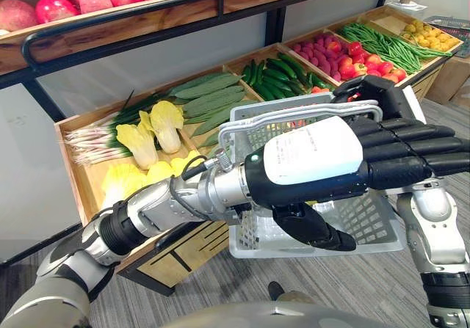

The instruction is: Pick vegetable in the basket

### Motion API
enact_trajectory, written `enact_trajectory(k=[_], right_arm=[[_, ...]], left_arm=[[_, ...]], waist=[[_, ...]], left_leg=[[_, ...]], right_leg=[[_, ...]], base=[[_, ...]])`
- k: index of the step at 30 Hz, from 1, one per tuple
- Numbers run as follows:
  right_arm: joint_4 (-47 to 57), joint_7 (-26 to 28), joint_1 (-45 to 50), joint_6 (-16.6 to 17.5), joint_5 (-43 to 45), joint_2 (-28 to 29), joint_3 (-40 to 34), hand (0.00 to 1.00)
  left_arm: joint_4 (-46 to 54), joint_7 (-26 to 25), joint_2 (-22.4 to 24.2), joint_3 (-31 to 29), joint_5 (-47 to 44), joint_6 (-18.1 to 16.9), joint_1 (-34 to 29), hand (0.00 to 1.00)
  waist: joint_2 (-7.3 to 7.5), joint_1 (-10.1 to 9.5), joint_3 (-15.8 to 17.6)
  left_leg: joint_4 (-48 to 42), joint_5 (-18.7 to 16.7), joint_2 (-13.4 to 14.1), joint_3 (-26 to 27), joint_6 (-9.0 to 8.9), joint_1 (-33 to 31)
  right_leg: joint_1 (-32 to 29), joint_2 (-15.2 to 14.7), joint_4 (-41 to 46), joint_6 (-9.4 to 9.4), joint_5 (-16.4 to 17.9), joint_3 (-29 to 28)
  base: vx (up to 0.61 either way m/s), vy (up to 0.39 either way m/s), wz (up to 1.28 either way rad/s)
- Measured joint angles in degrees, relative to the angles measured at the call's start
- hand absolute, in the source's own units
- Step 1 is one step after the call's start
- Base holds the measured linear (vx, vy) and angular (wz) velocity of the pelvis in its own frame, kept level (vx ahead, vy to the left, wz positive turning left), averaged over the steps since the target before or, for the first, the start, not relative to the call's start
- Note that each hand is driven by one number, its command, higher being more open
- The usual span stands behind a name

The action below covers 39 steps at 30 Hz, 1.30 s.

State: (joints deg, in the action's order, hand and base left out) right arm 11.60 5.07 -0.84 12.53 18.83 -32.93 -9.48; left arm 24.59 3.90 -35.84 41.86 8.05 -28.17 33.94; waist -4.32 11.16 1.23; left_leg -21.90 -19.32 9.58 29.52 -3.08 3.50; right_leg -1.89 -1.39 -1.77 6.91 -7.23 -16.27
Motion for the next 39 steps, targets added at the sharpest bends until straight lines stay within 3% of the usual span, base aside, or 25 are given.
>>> enact_trajectory(k=[4,12,16,19,21,22,23,25,29,34,39], right_arm=[[-2.47,-0.73,0.01,-0.40,-0.57,0.00,-4.12,0.00],[-4.35,-1.97,5.80,-1.10,-0.43,0.18,-18.88,0.00],[-4.35,-1.83,10.21,-1.09,-0.42,1.30,-24.18,0.00],[-4.36,-1.49,13.33,-1.13,-0.36,3.48,-27.61,0.00],[-4.69,-0.99,15.86,-1.15,-0.37,5.89,-31.29,0.00],[-4.74,-0.96,16.00,-1.17,-0.37,6.06,-31.61,0.00],[-5.46,-0.89,17.07,-1.62,-0.39,7.44,-34.13,0.00],[-6.52,-0.89,18.25,-1.90,-0.39,8.98,-36.44,0.00],[-7.67,-0.72,20.67,-2.33,-0.50,13.83,-40.33,0.00],[-7.67,-0.51,20.91,-3.41,-0.48,18.15,-40.86,0.00],[-10.04,-1.23,20.90,-3.74,-0.50,19.82,-37.88,0.00]], left_arm=[[2.60,0.62,-2.05,-5.48,-1.33,0.88,-2.88,1.00],[1.54,-4.45,-2.86,-34.44,-1.25,1.16,-20.81,1.00],[-2.77,-5.51,-1.41,-45.01,-0.82,1.49,-28.45,1.00],[-7.67,-5.98,3.84,-55.19,-0.70,3.94,-35.09,1.00],[-10.91,-7.29,10.37,-64.21,-0.91,5.85,-38.19,1.00],[-11.10,-7.38,10.90,-65.03,-0.92,5.92,-38.33,1.00],[-12.99,-8.66,15.80,-72.49,-2.24,6.10,-39.79,1.00],[-14.75,-11.93,20.31,-80.21,-6.07,6.57,-41.98,1.00],[-20.68,-17.89,25.99,-94.96,-6.24,10.28,-46.84,1.00],[-32.24,-23.90,30.40,-105.56,-8.06,13.22,-50.67,1.00],[-54.62,-26.59,30.89,-108.51,-17.99,13.42,-52.97,1.00]], waist=[[0.00,-0.02,0.00],[0.84,-0.80,0.38],[1.53,-1.60,0.20],[2.14,-1.84,0.26],[2.88,-2.55,0.02],[2.93,-2.57,0.01],[3.48,-3.03,-0.09],[4.03,-3.32,-0.61],[5.46,-4.75,-1.83],[5.87,-5.83,-3.02],[5.13,-6.27,-3.36]], left_leg=[[0.06,0.11,-0.06,-0.23,0.03,0.08],[2.29,1.82,-1.12,-2.03,-0.04,1.11],[4.38,3.05,-1.90,-2.67,-0.60,1.23],[6.67,4.61,-2.47,-3.19,-0.84,1.80],[8.41,5.70,-2.82,-4.20,-1.06,1.87],[8.53,5.78,-2.83,-4.32,-1.07,1.86],[9.45,6.62,-2.97,-5.03,-0.71,1.82],[10.30,7.19,-3.05,-6.11,-0.81,1.55],[11.61,8.30,-3.25,-8.41,-0.79,0.98],[12.28,8.43,-4.06,-9.94,-0.60,1.17],[12.29,8.30,-4.57,-10.84,-0.81,1.20]], right_leg=[[0.10,-0.07,0.20,-0.04,0.03,0.20],[1.20,-0.73,0.75,-0.57,0.44,2.04],[0.93,-1.16,0.72,-1.05,0.82,2.88],[0.91,-1.48,0.62,-1.13,0.86,3.54],[0.87,-1.70,0.55,-1.09,0.83,4.59],[0.88,-1.72,0.54,-1.10,0.84,4.75],[0.89,-1.79,0.48,-1.16,0.86,5.65],[0.94,-1.87,0.26,-1.27,0.92,6.63],[1.23,-2.14,-0.25,-1.30,0.94,9.21],[2.02,-2.99,0.09,-1.41,1.90,10.88],[1.97,-3.64,1.09,-1.55,2.92,12.02]], base=[[0.00,0.002,0.01],[-0.01,-0.012,0.12],[-0.02,-0.033,0.11],[-0.01,-0.027,0.11],[0.01,-0.026,0.17],[0.02,-0.033,0.27],[0.02,-0.028,0.21],[0.04,-0.031,0.31],[0.03,-0.026,0.30],[-0.02,0.007,0.19],[-0.04,0.007,0.12]])
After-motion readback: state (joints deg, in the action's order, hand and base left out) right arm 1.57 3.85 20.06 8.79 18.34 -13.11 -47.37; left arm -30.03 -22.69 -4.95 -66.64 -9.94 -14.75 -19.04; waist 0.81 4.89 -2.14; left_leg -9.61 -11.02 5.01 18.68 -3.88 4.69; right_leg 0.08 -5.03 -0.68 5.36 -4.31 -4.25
